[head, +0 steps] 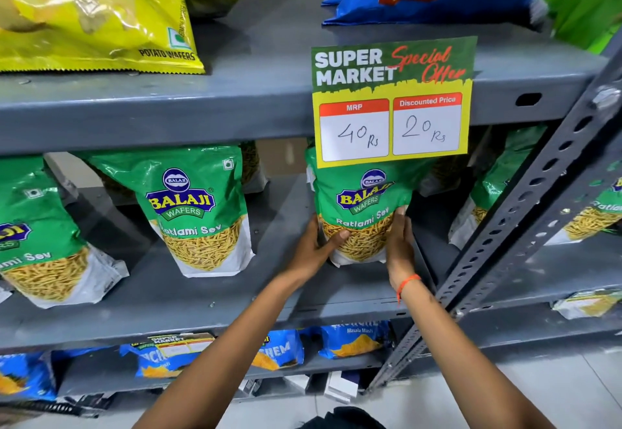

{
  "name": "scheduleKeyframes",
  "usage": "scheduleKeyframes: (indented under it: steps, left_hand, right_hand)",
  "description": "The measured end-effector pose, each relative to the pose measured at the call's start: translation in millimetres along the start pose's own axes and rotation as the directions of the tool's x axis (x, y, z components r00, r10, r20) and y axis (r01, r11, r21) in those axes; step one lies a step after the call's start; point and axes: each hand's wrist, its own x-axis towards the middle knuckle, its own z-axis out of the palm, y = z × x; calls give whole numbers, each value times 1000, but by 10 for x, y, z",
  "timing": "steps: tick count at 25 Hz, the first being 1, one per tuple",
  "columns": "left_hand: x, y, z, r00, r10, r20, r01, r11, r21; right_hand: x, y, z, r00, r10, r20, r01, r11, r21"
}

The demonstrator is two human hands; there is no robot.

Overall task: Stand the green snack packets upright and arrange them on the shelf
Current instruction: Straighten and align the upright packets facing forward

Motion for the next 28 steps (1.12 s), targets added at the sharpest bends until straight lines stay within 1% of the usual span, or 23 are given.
scheduleKeyframes:
  steps: [3, 5, 6, 8, 10, 13, 18, 20, 22, 23, 24, 25, 26, 27, 28]
  left_hand:
    - [6, -42, -73, 1000, 26, -16, -25, 1000, 9]
    - [5, -49, -71, 999, 32, -14, -32, 999, -3]
    - [-1, -37, -63, 999, 35, -12, -35, 999, -8]
    - [-13, 16, -30, 999, 41, -6, -41, 999, -12]
    - [-17, 31, 1, 999, 33, -12, -33, 999, -19]
    - [-28, 36, 19, 999, 38, -14, -38, 999, -33]
    - [-67, 49, 38, 1000, -9, -21, 9, 999, -35]
    - [-142, 65, 53, 992, -18, -122, 18, 1000, -2]
    - [-274, 106, 16, 962, 55, -266, -11, 986, 164]
    - [-362, 113, -23, 941, 131, -311, -45, 962, 269]
    - [-442, 112, -68, 921, 208, -328, -82, 930, 360]
    - [-529, 103, -137, 902, 277, -331, -114, 893, 436]
    - [-606, 94, -207, 877, 346, -333, -135, 843, 520]
    - [-663, 59, -302, 840, 429, -333, -148, 770, 620]
    - [-702, 34, -379, 795, 512, -325, -144, 680, 719]
  right_hand:
    - [-12, 69, -28, 990, -120, -71, 125, 989, 84]
    - [35, 124, -68, 976, -193, -106, 198, 979, 41]
    - [59, 130, -80, 974, -204, -100, 210, 976, 52]
    - [86, 88, -69, 976, -188, -109, 202, 970, 136]
    - [123, 69, -11, 970, -180, -161, 211, 956, 206]
    - [126, 124, 80, 965, -171, -198, 211, 957, 200]
    - [32, 49, 71, 978, -118, -170, 151, 969, 197]
    - [-123, 73, 75, 972, -147, -186, 175, 973, 148]
    - [-372, 122, 104, 952, -211, -219, 239, 965, 107]
    - [-484, 148, 136, 951, -190, -245, 224, 968, 117]
    - [-556, 162, 173, 953, -126, -275, 176, 970, 165]
    - [-637, 171, 239, 958, -7, -285, 83, 964, 253]
    - [-734, 161, 316, 961, 139, -238, -43, 929, 368]
    - [-801, 186, 411, 951, 274, -140, -182, 868, 462]
    - [-865, 196, 501, 930, 366, -34, -301, 810, 504]
